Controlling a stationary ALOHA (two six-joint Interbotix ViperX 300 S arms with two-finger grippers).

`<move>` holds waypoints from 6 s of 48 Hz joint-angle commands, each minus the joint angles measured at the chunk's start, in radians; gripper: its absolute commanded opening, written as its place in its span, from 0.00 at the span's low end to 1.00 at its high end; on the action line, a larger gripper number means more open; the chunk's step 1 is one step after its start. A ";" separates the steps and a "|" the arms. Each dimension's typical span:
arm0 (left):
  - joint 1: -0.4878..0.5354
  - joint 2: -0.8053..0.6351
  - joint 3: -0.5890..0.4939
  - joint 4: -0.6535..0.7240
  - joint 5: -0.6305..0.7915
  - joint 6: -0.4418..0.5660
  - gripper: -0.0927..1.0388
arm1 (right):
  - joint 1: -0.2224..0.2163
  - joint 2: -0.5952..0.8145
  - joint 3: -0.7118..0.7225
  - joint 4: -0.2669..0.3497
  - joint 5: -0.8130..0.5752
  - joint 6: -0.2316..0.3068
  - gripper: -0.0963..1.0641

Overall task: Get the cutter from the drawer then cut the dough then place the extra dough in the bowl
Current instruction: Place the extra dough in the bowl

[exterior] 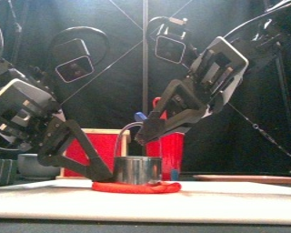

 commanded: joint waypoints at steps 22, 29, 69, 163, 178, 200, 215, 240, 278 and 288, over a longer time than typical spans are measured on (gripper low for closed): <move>0.008 -0.025 -0.006 -0.002 0.005 0.003 0.55 | -0.052 -0.245 0.143 0.037 0.008 -0.002 0.50; 0.008 -0.063 -0.008 0.005 0.005 0.006 0.56 | -0.067 -0.282 0.209 0.063 0.054 0.000 0.50; 0.035 -0.210 0.052 -0.074 0.031 -0.002 0.69 | -0.078 -0.275 0.267 0.089 0.081 0.000 0.77; 0.249 -0.091 -0.092 -0.314 0.565 -0.002 0.90 | -0.072 -0.232 0.250 0.095 0.095 0.002 0.77; 0.264 -0.195 -0.089 -0.086 0.572 -0.002 0.90 | -0.072 -0.229 0.245 0.095 0.107 0.002 0.77; 0.270 -0.206 -0.129 0.118 0.644 -0.008 0.90 | -0.071 -0.225 0.242 0.095 0.114 0.002 0.77; 0.301 -0.169 -0.163 -0.087 0.738 -0.023 0.90 | -0.071 -0.218 0.241 0.095 0.115 0.002 0.77; 0.308 -0.109 -0.169 -0.084 0.732 -0.023 0.90 | -0.071 -0.213 0.235 0.097 0.120 0.002 0.77; 0.350 -0.178 -0.190 0.360 0.738 -0.017 0.90 | -0.071 -0.196 0.219 0.097 0.147 0.002 0.77; 0.345 -0.130 -0.249 0.446 0.756 -0.020 0.90 | -0.069 -0.196 0.219 0.098 0.149 0.002 0.77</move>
